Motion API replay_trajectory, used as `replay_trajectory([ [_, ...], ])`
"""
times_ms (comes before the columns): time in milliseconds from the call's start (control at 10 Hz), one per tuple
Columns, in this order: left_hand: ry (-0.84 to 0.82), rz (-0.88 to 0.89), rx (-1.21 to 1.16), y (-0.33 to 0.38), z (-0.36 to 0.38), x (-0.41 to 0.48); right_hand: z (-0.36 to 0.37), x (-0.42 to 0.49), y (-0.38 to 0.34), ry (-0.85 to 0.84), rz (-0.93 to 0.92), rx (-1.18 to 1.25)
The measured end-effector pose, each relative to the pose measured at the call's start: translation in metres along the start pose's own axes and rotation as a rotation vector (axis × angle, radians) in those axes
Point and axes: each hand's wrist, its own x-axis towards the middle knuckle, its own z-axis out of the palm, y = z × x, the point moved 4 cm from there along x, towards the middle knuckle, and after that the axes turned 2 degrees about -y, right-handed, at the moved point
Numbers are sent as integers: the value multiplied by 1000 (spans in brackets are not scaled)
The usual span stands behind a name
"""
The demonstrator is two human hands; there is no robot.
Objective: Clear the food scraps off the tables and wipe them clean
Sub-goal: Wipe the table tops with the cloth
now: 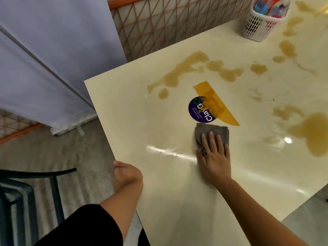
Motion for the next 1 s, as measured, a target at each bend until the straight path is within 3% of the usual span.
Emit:
replay_trajectory([
  [100, 203, -67, -130, -2, -2, -3, 17, -3, -89, 93, -179, 1],
  [200, 258, -48, -199, 1, 1, -3, 29, -46, -115, 49, -441, 40],
  [300, 261, -62, -226, -1, 2, -2, 26, -94, -72, -17, -531, 18],
  [400, 270, -72, -260, -2, 4, 2, 8, -83, 11, -14, -421, -17],
  [500, 285, -74, -279, 0, 7, 0, -26, -47, 139, -6, -75, -17],
  [600, 309, -65, -295, 2, 7, -1, -47, -15, 204, -6, 194, 75],
  [700, 321, -63, -296, 2, 6, -5, -54, 8, 217, 7, 447, 143],
  [800, 299, -63, -307, 2, 7, -4, -40, 0, 179, 63, 467, 146],
  [1000, 240, -76, -306, 0, 12, 0, 22, -101, 11, 26, -92, 97],
])
